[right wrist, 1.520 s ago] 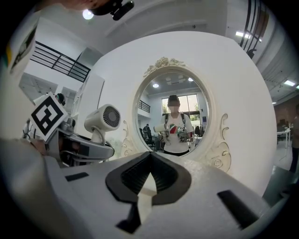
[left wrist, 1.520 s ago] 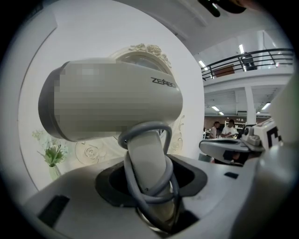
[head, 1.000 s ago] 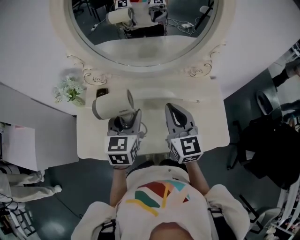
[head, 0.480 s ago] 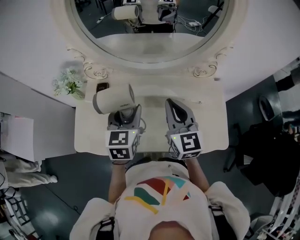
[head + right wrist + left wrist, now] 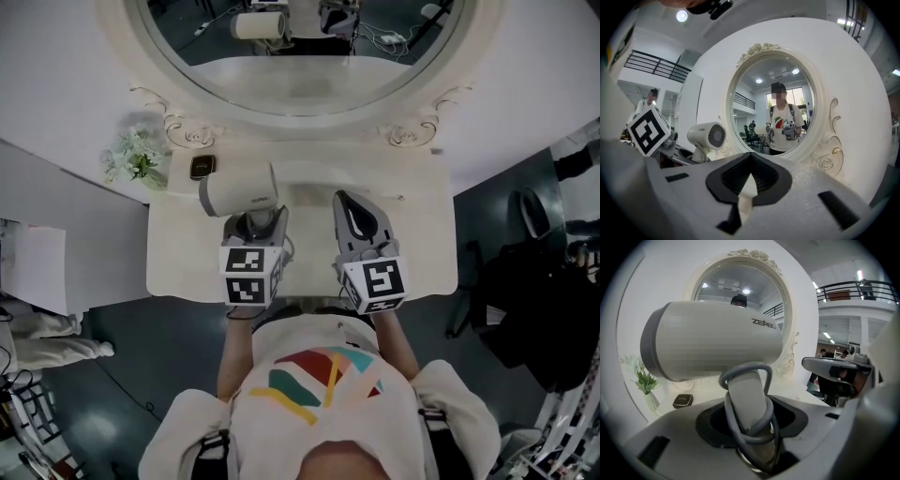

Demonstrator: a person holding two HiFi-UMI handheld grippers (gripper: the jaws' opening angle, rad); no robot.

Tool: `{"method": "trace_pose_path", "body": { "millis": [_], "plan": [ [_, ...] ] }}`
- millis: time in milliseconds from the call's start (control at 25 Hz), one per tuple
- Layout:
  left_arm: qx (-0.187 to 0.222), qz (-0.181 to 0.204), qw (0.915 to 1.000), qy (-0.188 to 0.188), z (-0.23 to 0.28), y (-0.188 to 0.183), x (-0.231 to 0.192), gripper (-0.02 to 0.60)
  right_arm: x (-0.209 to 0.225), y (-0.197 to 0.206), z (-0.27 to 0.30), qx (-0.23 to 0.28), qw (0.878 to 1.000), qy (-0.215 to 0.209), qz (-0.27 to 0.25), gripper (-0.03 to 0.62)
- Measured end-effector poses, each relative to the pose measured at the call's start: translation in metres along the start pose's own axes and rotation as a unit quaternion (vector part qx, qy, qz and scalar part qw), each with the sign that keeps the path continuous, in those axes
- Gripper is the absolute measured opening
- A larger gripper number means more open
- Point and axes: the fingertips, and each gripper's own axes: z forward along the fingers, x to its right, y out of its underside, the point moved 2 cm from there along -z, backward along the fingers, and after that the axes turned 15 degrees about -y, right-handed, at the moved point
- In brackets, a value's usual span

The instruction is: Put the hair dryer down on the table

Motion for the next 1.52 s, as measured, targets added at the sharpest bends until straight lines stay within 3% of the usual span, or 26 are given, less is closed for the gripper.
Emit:
{"method": "trace_pose_path", "body": {
  "millis": [600,960,1520],
  "plan": [
    [-0.127,0.002,0.9918,0.012,0.031,0.069,-0.001,0.193,0.001,0.014,-0.009,-0.021,0.999,0.021,0.01,-0.002],
    [-0.2,0.011,0.9794,0.025,0.047,0.12,0.007,0.195,0.004,0.022,-0.016,-0.035,0.999,0.039,0.013,-0.002],
    [-0.281,0.021,0.9588,0.036,0.059,0.181,0.011,0.195,0.004,0.036,-0.032,-0.053,0.996,0.066,0.025,-0.002]
  ]
}}
